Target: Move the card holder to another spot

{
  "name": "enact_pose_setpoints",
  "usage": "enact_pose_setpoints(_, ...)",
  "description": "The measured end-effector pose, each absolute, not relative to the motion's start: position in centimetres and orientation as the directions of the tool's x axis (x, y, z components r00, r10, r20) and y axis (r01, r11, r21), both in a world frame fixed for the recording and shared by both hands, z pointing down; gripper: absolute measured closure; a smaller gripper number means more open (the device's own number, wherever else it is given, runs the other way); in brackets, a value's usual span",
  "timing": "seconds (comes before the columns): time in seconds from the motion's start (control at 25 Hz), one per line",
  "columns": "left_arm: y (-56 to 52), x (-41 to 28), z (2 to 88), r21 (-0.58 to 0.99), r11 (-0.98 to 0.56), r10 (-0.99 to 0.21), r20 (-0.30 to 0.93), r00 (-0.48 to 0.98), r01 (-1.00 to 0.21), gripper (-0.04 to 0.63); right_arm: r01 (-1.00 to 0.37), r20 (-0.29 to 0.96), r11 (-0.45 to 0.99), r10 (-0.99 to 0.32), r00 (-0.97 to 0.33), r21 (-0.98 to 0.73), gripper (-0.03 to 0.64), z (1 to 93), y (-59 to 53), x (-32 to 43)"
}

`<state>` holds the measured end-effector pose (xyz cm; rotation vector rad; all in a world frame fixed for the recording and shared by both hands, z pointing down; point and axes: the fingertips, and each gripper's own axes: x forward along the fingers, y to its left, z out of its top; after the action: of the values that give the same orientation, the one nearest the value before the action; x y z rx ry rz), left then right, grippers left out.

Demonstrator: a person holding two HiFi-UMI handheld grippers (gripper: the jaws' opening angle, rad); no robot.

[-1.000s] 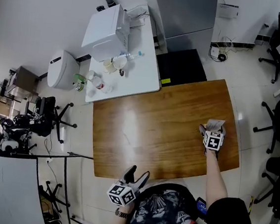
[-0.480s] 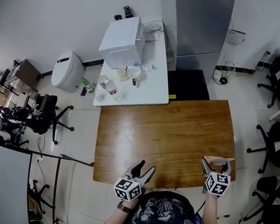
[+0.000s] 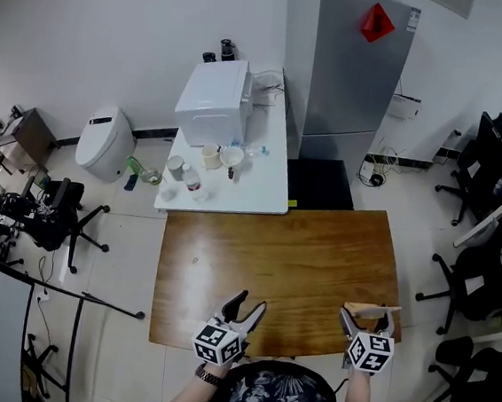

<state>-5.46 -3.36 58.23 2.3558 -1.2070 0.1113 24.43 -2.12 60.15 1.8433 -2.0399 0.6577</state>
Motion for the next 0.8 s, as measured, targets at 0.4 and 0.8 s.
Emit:
enact_pose_setpoints(0.4, -2.5, -7.9, 59.6, 0.393, -0.455, -0.751, 0.313, 0.581, -0.799, 0.354, -0.989, 0.515, 0.082, -0.847, -0.135, -0.125, 0.074, 59.1, -2.3, 22.9)
enact_pose_setpoints(0.8, 0.7, -9.6, 60.7, 0.407, -0.425, -0.766, 0.314, 0.56, -0.809, 0.356, -0.931, 0.517, 0.323, -0.774, -0.365, -0.173, 0.074, 61.9, -4.3, 12.9)
